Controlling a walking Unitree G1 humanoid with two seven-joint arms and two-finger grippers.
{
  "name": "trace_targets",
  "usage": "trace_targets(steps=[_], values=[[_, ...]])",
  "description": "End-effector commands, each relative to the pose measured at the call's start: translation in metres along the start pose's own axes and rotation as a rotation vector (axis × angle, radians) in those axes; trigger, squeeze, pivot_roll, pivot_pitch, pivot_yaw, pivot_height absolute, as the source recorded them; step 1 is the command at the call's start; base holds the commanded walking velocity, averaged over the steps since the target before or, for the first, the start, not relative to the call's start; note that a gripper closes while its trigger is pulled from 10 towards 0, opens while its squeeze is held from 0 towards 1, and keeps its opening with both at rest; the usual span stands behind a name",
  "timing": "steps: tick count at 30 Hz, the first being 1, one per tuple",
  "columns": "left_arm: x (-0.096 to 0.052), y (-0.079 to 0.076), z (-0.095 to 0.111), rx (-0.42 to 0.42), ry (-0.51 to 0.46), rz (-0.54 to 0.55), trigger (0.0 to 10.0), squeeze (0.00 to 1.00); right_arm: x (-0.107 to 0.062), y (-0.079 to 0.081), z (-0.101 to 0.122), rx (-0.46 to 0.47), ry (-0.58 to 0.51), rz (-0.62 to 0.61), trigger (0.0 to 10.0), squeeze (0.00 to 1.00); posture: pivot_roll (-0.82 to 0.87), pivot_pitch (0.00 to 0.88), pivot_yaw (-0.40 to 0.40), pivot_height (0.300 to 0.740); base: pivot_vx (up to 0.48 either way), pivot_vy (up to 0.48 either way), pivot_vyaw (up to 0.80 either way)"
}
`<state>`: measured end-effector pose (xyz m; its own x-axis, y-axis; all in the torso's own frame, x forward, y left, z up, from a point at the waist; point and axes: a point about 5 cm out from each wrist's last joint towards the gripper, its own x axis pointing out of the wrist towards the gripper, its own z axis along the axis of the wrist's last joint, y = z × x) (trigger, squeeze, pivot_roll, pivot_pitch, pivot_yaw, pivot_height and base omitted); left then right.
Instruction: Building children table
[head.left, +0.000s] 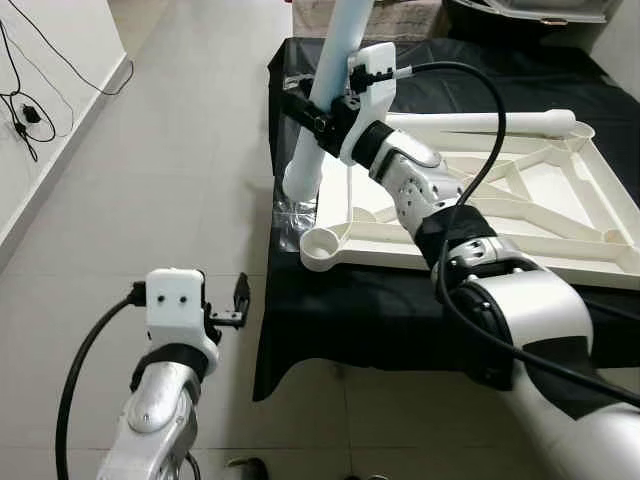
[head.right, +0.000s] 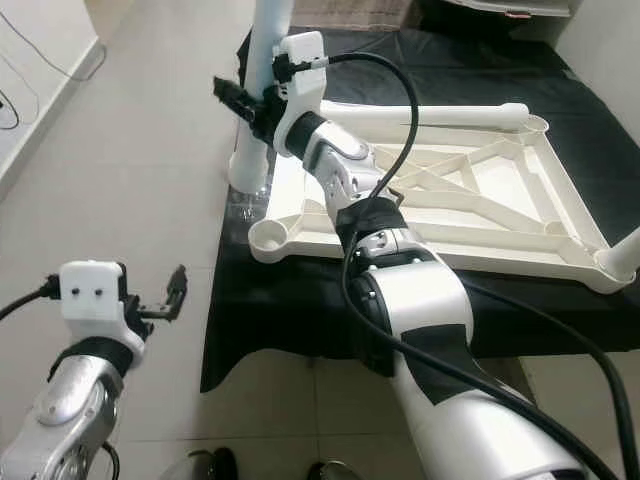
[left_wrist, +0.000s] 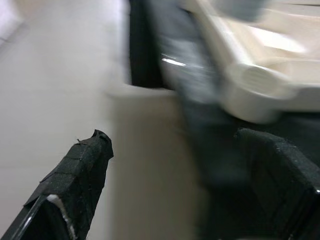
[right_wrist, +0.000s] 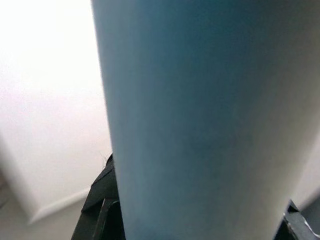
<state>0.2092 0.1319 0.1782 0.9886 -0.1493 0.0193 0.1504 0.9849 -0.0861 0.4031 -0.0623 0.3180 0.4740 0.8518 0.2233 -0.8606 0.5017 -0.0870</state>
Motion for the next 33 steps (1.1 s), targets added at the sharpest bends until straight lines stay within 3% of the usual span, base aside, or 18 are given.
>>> trace_targets(steps=[1,5,9,19,29,33], values=[[-0.013,-0.018,0.002,-0.078,0.015,-0.153,10.0,0.0,-0.001,0.005,-0.003,-0.004,0.066,0.113,10.0,0.0,0.1,0.256,-0.068,0.74,0.0,0.0,0.0],[-0.019,-0.024,0.002,-0.107,0.026,-0.203,10.0,0.0,-0.001,0.006,-0.005,-0.011,0.085,0.124,10.0,0.0,0.1,0.267,-0.069,0.74,0.0,0.0,0.0],[-0.035,-0.038,0.004,-0.158,0.051,-0.251,10.0,0.0,-0.001,0.016,-0.009,0.015,0.1,0.306,10.0,0.0,0.13,0.316,-0.069,0.74,0.0,0.0,0.0],[-0.052,-0.048,0.008,-0.196,0.077,-0.273,10.0,0.0,-0.001,0.027,-0.006,-0.026,0.085,0.496,10.0,0.0,0.16,0.373,-0.054,0.74,0.0,0.0,0.0],[-0.06,-0.052,0.008,-0.21,0.102,-0.288,10.0,0.0,-0.007,0.021,0.019,-0.06,0.041,0.537,10.0,0.0,0.16,0.39,-0.045,0.74,0.0,0.0,0.0],[-0.061,-0.055,0.007,-0.214,0.108,-0.297,10.0,0.0,-0.012,0.015,0.037,-0.059,-0.027,0.523,10.0,0.0,0.15,0.385,-0.04,0.74,0.0,0.0,0.0]])
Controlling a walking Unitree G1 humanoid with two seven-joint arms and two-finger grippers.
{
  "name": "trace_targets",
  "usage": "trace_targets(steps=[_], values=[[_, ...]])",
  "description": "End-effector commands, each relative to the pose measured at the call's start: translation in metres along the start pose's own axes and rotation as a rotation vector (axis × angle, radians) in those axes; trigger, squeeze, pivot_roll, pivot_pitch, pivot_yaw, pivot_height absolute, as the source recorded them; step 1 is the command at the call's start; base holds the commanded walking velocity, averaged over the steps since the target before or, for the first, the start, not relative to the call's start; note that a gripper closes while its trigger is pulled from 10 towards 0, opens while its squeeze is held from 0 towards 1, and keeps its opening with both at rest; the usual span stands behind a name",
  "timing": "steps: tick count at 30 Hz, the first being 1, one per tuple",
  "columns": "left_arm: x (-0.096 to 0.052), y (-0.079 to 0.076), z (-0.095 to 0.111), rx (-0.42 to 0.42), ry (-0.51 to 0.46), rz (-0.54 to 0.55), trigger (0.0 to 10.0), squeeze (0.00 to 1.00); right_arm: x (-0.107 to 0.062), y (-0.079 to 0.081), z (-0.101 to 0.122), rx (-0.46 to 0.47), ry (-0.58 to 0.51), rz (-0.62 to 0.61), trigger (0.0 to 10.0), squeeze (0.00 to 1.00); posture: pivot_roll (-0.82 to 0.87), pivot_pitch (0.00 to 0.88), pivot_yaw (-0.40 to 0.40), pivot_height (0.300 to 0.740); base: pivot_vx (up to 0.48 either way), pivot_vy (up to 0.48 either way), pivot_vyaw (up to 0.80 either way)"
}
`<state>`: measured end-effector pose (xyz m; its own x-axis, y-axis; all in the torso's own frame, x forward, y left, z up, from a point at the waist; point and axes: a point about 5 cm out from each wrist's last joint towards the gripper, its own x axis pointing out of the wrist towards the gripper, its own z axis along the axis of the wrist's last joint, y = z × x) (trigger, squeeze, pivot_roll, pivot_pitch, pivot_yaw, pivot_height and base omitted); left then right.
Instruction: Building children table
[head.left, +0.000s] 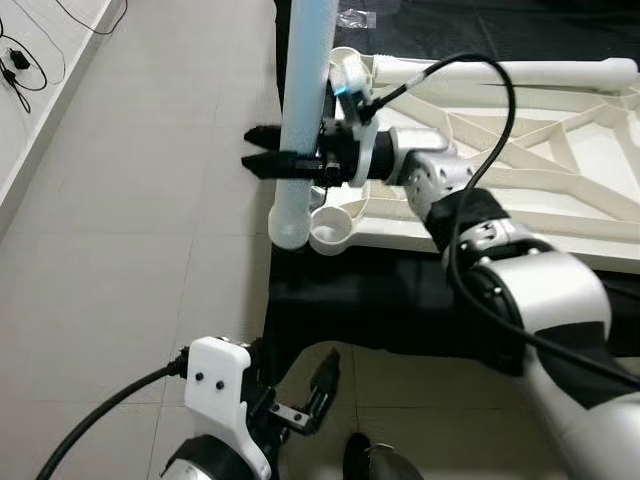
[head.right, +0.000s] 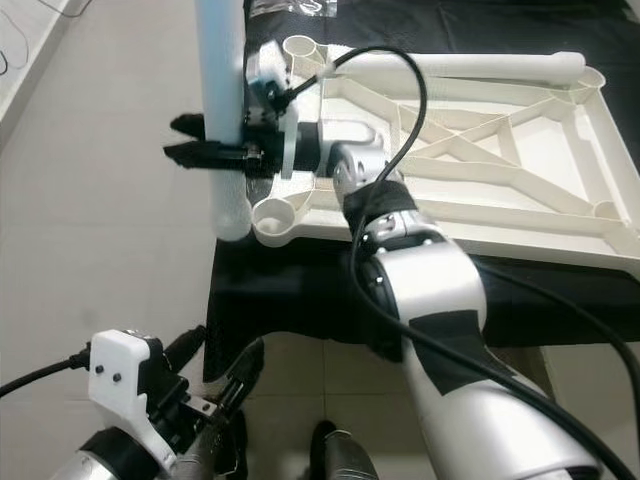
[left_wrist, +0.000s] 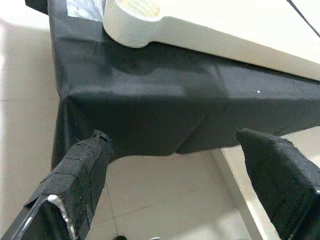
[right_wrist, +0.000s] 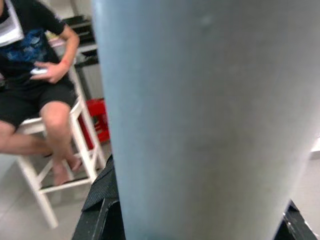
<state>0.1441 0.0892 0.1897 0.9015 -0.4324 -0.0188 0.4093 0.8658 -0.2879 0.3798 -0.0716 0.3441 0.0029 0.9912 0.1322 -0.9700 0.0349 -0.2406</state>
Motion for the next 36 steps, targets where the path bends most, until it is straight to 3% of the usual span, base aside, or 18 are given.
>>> trace_targets(steps=[1,8,12,16,31,36], values=[[-0.003,-0.003,-0.002,-0.011,0.016,-0.012,10.0,0.0,0.0,-0.001,0.012,-0.007,-0.059,0.011,10.0,0.0,0.15,0.381,-0.04,0.74,0.0,0.0,0.0],[0.0,-0.002,0.0,-0.005,0.021,-0.015,10.0,0.0,-0.007,0.0,0.02,-0.012,-0.081,0.05,10.0,0.0,0.14,0.368,-0.041,0.74,0.0,0.0,0.0],[0.0,0.0,-0.001,0.001,0.026,-0.006,10.0,0.0,-0.012,0.002,0.014,0.009,-0.02,0.092,10.0,0.0,0.14,0.364,-0.039,0.74,0.0,0.0,0.0],[0.0,0.001,-0.002,0.006,0.026,-0.004,10.0,0.0,-0.013,0.006,-0.005,0.004,0.109,0.128,10.0,0.0,0.14,0.358,-0.039,0.74,0.0,0.0,0.0],[0.001,-0.001,-0.003,0.009,0.028,-0.006,10.0,0.0,-0.007,0.01,-0.017,-0.049,0.186,0.159,10.0,0.0,0.14,0.354,-0.042,0.74,0.0,0.0,0.0],[0.001,0.0,-0.003,0.024,0.03,0.0,10.0,0.0,-0.007,0.01,-0.023,-0.085,0.259,0.153,10.0,0.0,0.14,0.355,-0.043,0.74,0.0,0.0,0.0]])
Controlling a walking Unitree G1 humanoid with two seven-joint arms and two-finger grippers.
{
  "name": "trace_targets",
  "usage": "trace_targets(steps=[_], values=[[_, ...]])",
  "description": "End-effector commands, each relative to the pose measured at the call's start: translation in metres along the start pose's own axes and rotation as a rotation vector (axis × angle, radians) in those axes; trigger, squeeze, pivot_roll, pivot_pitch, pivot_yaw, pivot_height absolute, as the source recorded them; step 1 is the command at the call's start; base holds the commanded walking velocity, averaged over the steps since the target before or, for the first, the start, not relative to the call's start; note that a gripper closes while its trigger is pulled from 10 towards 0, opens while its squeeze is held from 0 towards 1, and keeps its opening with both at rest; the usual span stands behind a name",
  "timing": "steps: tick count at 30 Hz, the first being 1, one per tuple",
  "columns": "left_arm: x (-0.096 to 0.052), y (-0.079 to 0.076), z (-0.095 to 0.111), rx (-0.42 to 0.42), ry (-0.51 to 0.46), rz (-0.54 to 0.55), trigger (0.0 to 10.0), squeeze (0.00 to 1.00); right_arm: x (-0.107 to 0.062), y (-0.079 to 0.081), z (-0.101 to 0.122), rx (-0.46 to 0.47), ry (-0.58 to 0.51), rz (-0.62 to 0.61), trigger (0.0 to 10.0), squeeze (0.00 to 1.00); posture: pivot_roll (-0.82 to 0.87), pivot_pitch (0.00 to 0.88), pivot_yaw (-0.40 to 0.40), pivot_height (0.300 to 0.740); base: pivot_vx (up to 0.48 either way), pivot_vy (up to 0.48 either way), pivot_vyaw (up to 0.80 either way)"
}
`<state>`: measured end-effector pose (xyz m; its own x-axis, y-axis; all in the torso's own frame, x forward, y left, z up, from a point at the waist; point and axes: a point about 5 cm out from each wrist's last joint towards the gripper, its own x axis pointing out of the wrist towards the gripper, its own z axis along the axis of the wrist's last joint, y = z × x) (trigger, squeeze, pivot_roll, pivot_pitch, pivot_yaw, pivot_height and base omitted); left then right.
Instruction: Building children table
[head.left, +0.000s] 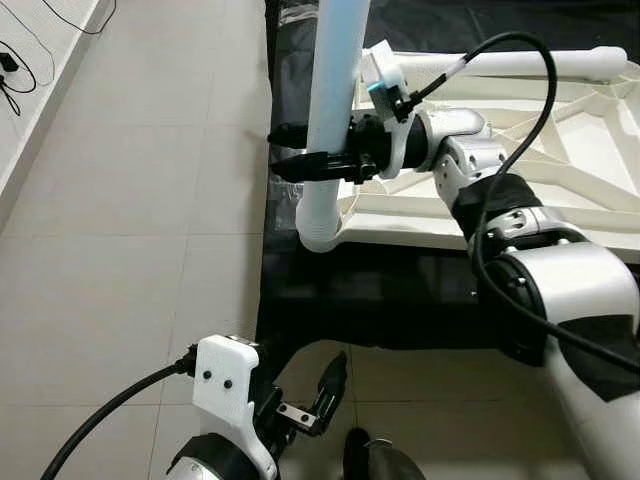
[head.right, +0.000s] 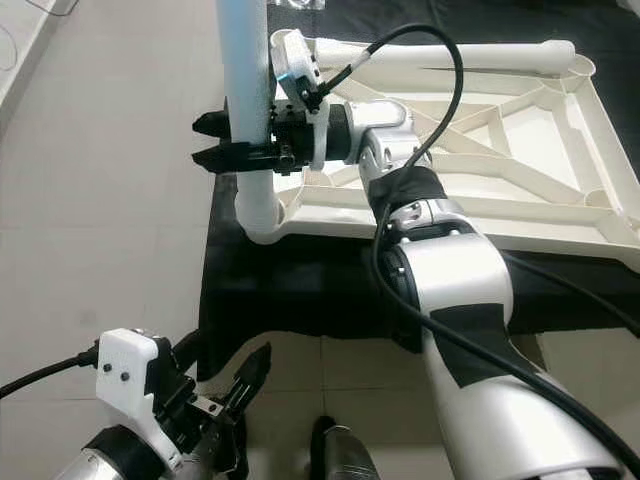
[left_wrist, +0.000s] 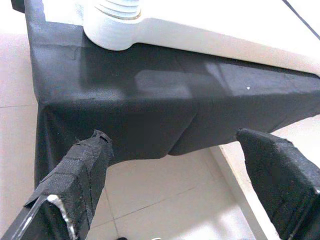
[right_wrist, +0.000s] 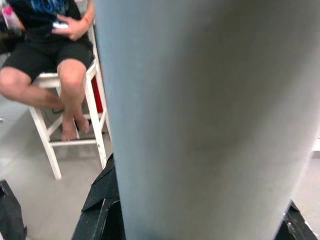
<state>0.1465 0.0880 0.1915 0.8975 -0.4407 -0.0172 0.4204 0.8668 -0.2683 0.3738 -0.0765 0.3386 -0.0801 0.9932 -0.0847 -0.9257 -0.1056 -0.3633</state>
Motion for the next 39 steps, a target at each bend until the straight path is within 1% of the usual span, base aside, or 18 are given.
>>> trace_targets(steps=[1,7,9,10,14,17,18,19,20,21,22,23,25,26,28,31,35,39], values=[[-0.002,0.0,-0.005,0.003,0.029,0.009,10.0,0.0,0.003,0.005,-0.02,0.045,0.073,0.016,10.0,0.0,0.14,0.355,-0.043,0.74,0.0,0.0,0.0],[-0.002,-0.002,-0.003,0.007,0.023,0.003,10.0,0.0,0.001,0.008,-0.025,0.054,0.116,0.047,10.0,0.0,0.14,0.354,-0.044,0.74,0.0,0.0,0.0],[-0.001,-0.002,-0.003,0.007,0.022,0.004,10.0,0.0,0.001,0.01,-0.029,0.048,0.159,0.067,10.0,0.0,0.14,0.354,-0.044,0.74,0.0,0.0,0.0],[-0.001,-0.002,-0.003,0.007,0.022,0.004,10.0,0.0,0.001,0.01,-0.029,0.048,0.159,0.067,10.0,0.0,0.14,0.354,-0.044,0.74,0.0,0.0,0.0],[-0.001,-0.002,-0.003,0.011,0.021,0.006,10.0,0.0,0.006,0.016,-0.041,0.036,0.239,0.113,10.0,0.0,0.14,0.349,-0.044,0.74,0.0,0.0,0.0],[-0.001,-0.002,-0.002,0.008,0.017,0.008,10.0,0.0,0.006,0.016,-0.042,0.032,0.25,0.118,10.0,0.0,0.14,0.349,-0.044,0.74,0.0,0.0,0.0],[-0.001,-0.002,-0.002,0.012,0.018,0.01,10.0,0.0,0.006,0.015,-0.04,0.032,0.227,0.107,10.0,0.0,0.14,0.346,-0.048,0.74,0.0,0.0,0.0],[-0.001,-0.002,-0.002,0.012,0.018,0.01,10.0,0.0,0.006,0.015,-0.04,0.032,0.227,0.107,10.0,0.0,0.14,0.346,-0.048,0.74,0.0,0.0,0.0],[-0.001,-0.002,-0.003,0.014,0.018,0.011,10.0,0.0,0.004,0.013,-0.035,0.038,0.194,0.089,10.0,0.0,0.14,0.346,-0.048,0.74,0.0,0.0,0.0],[-0.001,-0.002,-0.003,0.014,0.018,0.011,10.0,0.0,0.004,0.013,-0.035,0.038,0.194,0.089,10.0,0.0,0.14,0.346,-0.048,0.74,0.0,0.0,0.0],[-0.001,-0.002,-0.003,0.016,0.019,0.014,10.0,0.0,0.0,0.007,-0.028,0.033,0.173,0.02,10.0,0.0,0.14,0.343,-0.047,0.74,0.0,0.0,0.0],[-0.001,-0.002,-0.003,0.018,0.02,0.014,10.0,0.0,-0.004,0.004,-0.024,0.037,0.163,-0.019,10.0,0.0,0.14,0.343,-0.047,0.74,0.0,0.0,0.0],[-0.001,-0.002,-0.003,0.018,0.02,0.014,10.0,0.0,-0.004,0.004,-0.024,0.037,0.163,-0.019,10.0,0.0,0.14,0.343,-0.047,0.74,0.0,0.0,0.0],[-0.001,-0.002,-0.003,0.02,0.021,0.014,10.0,0.0,-0.006,0.002,-0.022,0.038,0.158,-0.043,10.0,0.0,0.14,0.343,-0.047,0.74,0.0,0.0,0.0],[-0.001,-0.002,-0.004,0.02,0.023,0.014,10.0,0.0,-0.015,-0.003,-0.014,0.062,0.106,-0.114,10.0,0.0,0.14,0.339,-0.048,0.74,0.0,0.0,0.0],[-0.001,-0.002,-0.004,0.018,0.024,0.013,10.0,0.0,-0.021,-0.006,-0.01,0.084,0.059,-0.177,10.0,0.0,0.14,0.339,-0.049,0.74,0.0,0.0,0.0],[0.0,-0.001,-0.004,0.019,0.023,0.013,10.0,0.0,-0.025,-0.006,-0.012,0.104,0.049,-0.201,10.0,0.0,0.13,0.338,-0.05,0.74,0.0,0.0,0.0],[0.0,-0.001,-0.004,0.019,0.023,0.015,10.0,0.0,-0.027,-0.004,-0.018,0.124,0.061,-0.185,10.0,0.0,0.14,0.34,-0.048,0.74,0.0,0.0,0.0]])
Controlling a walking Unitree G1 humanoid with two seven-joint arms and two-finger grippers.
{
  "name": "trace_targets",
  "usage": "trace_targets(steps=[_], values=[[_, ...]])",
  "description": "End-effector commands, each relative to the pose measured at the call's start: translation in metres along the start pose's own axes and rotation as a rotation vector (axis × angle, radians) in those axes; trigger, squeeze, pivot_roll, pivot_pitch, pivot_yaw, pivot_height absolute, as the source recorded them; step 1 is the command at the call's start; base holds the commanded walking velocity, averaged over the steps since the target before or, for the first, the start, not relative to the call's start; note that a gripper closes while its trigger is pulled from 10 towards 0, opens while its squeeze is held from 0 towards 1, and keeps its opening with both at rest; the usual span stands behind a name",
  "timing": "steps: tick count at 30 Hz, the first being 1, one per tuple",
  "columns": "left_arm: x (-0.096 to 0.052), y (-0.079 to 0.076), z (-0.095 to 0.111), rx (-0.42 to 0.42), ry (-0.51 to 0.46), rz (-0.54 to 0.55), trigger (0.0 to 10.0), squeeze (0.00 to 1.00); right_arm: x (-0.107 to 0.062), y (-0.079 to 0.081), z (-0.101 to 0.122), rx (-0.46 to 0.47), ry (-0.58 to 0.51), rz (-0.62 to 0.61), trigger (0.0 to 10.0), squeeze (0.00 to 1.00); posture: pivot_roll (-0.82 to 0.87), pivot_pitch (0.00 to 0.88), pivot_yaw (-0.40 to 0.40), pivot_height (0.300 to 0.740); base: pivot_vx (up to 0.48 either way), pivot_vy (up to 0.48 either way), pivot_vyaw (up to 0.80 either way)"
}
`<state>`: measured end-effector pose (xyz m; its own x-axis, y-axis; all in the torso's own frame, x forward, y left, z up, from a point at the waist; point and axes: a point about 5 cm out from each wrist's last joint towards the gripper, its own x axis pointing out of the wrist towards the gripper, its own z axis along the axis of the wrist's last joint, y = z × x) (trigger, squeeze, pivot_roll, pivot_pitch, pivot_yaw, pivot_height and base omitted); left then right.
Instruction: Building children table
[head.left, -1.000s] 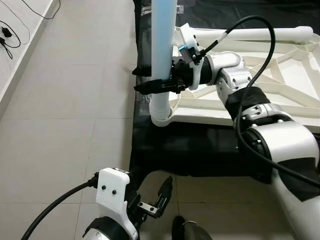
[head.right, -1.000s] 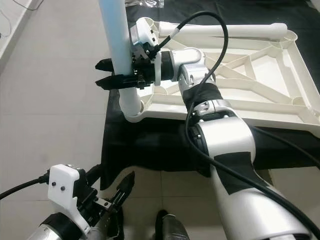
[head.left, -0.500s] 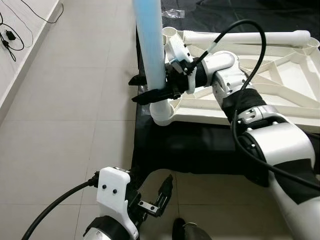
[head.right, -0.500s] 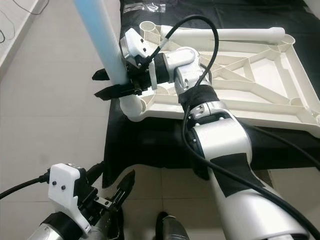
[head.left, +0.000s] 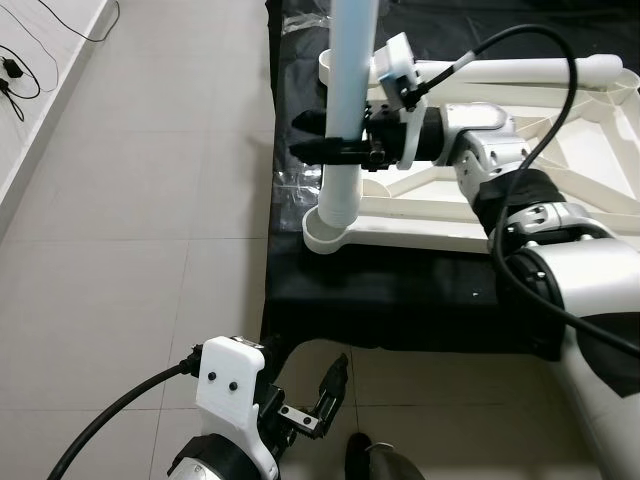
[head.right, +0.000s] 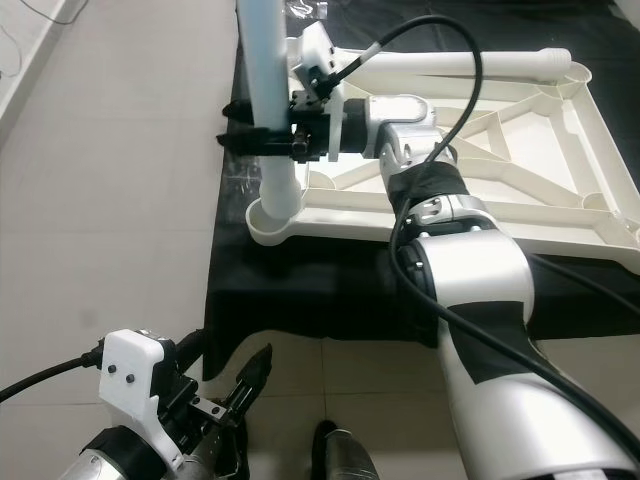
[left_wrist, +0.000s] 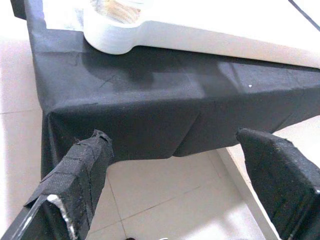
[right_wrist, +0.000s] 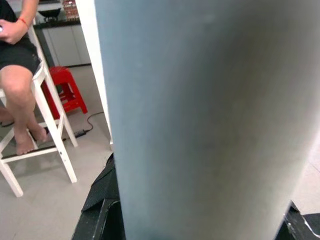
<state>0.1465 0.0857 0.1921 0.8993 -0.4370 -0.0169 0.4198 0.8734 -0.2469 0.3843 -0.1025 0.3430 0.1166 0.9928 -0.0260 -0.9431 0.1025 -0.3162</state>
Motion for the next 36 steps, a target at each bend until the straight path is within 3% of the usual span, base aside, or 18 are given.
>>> trace_targets(steps=[1,4,10,22,26,36], values=[[-0.001,0.001,-0.004,-0.003,0.025,0.011,10.0,0.0,0.0,0.004,-0.017,0.056,0.056,0.019,10.0,0.0,0.14,0.34,-0.048,0.74,0.0,0.0,0.0],[-0.002,0.002,-0.005,0.003,0.027,0.016,10.0,0.0,0.002,0.006,-0.021,0.054,0.073,0.041,10.0,0.0,0.14,0.34,-0.048,0.74,0.0,0.0,0.0],[-0.002,0.003,-0.005,0.002,0.029,0.023,10.0,0.0,0.014,0.016,-0.025,0.083,0.007,0.166,10.0,0.0,0.14,0.343,-0.046,0.74,0.0,0.0,0.0],[-0.002,0.003,-0.005,0.003,0.028,0.023,10.0,0.0,0.028,0.022,-0.025,0.071,-0.034,0.234,10.0,0.0,0.14,0.344,-0.046,0.74,0.0,0.0,0.0],[-0.001,0.003,-0.005,0.006,0.027,0.024,10.0,0.0,0.029,0.023,-0.027,0.065,-0.025,0.236,10.0,0.0,0.14,0.345,-0.048,0.74,0.0,0.0,0.0],[-0.002,0.003,-0.006,0.012,0.03,0.027,10.0,0.0,0.03,0.015,-0.029,0.014,0.048,0.083,10.0,0.0,0.14,0.346,-0.053,0.74,0.0,0.0,0.0]])
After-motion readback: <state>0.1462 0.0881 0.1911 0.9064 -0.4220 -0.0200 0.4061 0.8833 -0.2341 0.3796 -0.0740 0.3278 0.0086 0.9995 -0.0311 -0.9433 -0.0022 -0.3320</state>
